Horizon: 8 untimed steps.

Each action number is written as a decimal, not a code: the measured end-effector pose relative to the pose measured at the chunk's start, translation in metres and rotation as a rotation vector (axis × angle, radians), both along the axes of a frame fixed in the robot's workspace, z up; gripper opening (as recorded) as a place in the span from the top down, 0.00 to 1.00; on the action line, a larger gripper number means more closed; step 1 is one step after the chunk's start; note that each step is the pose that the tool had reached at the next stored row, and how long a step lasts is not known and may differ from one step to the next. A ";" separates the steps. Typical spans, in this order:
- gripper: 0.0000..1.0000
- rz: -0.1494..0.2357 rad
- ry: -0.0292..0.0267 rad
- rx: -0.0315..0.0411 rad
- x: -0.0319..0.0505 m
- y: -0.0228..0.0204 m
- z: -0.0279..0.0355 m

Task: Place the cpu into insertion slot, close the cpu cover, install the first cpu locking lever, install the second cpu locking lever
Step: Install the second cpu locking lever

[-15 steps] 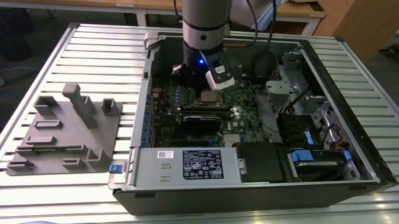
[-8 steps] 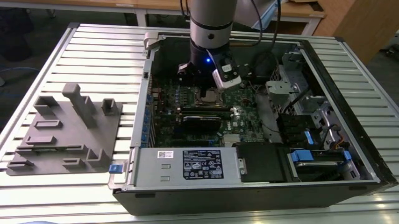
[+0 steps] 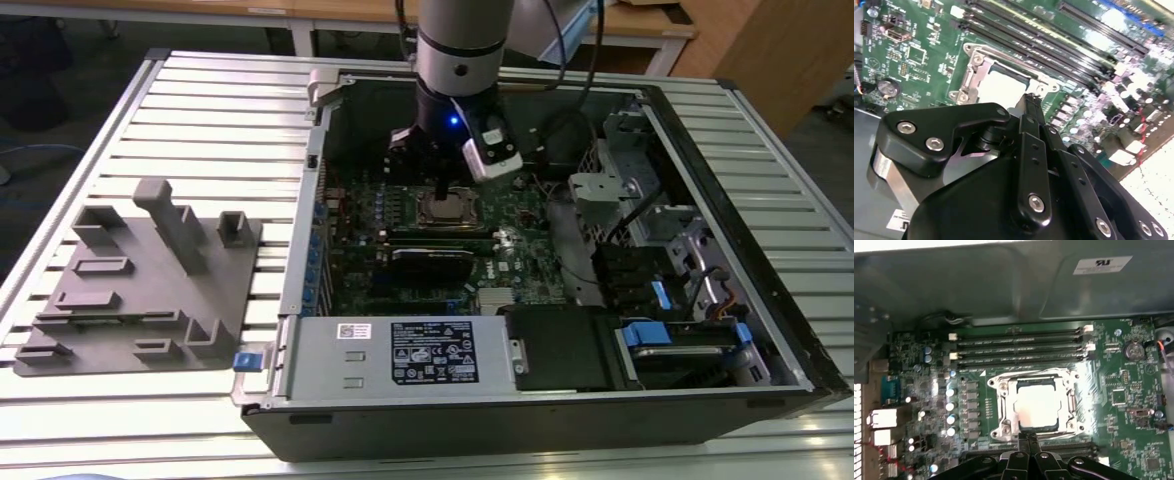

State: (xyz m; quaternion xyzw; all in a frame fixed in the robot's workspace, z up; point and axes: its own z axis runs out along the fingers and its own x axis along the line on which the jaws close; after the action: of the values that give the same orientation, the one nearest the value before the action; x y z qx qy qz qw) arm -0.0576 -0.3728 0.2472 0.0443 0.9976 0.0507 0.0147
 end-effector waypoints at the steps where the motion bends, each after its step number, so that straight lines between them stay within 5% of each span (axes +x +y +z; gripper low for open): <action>1: 0.89 0.000 0.0000 0.0000 0.0018 0.0011 -0.0002; 8: 0.89 0.000 0.0000 -0.0001 0.0074 0.0039 -0.0006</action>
State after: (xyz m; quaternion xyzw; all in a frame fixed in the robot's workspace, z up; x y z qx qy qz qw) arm -0.0502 -0.3689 0.2465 0.0443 0.9976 0.0506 0.0147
